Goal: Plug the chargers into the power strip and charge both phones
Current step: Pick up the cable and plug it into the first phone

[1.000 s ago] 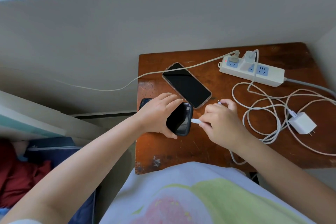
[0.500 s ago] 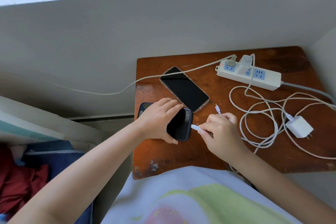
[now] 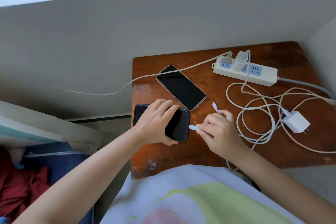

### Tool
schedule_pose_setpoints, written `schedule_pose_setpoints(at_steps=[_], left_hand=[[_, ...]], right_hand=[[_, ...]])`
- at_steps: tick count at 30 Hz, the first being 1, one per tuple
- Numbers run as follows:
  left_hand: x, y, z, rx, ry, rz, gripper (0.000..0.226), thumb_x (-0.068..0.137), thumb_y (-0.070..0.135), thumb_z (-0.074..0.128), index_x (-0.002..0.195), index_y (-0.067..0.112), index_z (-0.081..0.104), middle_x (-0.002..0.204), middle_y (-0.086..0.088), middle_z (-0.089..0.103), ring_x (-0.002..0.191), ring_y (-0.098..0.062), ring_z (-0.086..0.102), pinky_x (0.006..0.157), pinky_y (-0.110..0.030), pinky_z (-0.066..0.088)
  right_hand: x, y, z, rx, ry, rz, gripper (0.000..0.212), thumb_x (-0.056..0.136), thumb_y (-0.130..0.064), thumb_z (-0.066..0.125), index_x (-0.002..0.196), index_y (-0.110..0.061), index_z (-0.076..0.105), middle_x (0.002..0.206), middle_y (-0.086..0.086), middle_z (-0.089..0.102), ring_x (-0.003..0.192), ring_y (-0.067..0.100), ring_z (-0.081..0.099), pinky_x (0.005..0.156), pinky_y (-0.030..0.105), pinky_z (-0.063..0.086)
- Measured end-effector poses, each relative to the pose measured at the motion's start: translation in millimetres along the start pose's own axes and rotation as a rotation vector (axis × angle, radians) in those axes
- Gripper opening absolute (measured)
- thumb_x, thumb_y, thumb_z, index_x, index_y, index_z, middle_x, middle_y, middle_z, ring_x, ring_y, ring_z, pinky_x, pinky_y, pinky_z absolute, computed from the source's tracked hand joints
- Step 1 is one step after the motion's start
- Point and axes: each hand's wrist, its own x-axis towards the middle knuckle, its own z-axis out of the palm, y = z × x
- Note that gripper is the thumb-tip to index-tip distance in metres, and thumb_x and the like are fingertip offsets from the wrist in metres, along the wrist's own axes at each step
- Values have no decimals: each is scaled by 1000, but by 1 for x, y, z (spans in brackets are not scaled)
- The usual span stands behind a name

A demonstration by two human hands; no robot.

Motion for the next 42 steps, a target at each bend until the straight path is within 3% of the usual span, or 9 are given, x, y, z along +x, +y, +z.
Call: schedule_pose_setpoints(at_steps=[8,13,22,25,29,35,39,42], left_hand=[[-1,3,2,-27,145,-1,90,37,51,84,108,8,48,98,-17,67,89,-35,61,77,-43,52],[-3,4,6,-61,249,25,89,38,48,84,107,8,44,95,-20,67,98,-23,41,80,-46,50],[-5,6,10,-72,297,85,87,38,48,82,105,6,45,91,-20,68,96,-23,41,78,-43,51],[-5,7,10,-70,244,76,87,39,49,82,105,6,45,92,-20,68,96,-24,44,78,-41,52],[-4,8,7,-42,120,55,90,34,50,84,103,1,54,93,-18,67,86,-34,62,74,-37,54],[-1,8,3,-34,49,38,89,32,51,84,100,-2,59,92,-18,67,92,-31,57,72,-38,54],[-1,7,2,-14,-12,34,91,31,50,85,100,-2,59,93,-18,67,85,-37,63,71,-40,55],[1,3,1,11,-76,62,91,32,51,86,101,-2,60,94,-18,67,85,-37,63,71,-39,55]], right_hand=[[10,0,-10,21,-13,-2,16,57,1,83,68,-5,72,60,12,69,56,23,64,71,48,49],[10,-11,-16,-30,-23,-53,14,56,-3,83,63,-7,71,57,9,67,54,21,62,70,46,50],[0,-17,-13,-85,77,-75,14,56,-4,83,64,-6,71,54,8,66,53,19,62,78,46,48],[0,-14,-12,-99,72,-86,14,57,-5,83,64,-7,71,55,7,66,54,20,63,78,46,48],[-1,-7,-10,-103,48,-112,13,57,-6,82,65,-7,71,56,8,67,55,20,63,77,44,48],[-4,-7,1,-45,100,-51,10,61,0,78,67,-3,71,54,12,64,52,23,61,78,34,33],[-6,-9,6,-42,120,-39,4,64,-6,69,66,-3,71,54,11,65,52,22,61,76,34,42],[-6,-6,10,-37,72,-23,9,62,-1,78,66,-4,71,56,11,65,53,23,62,74,43,49]])
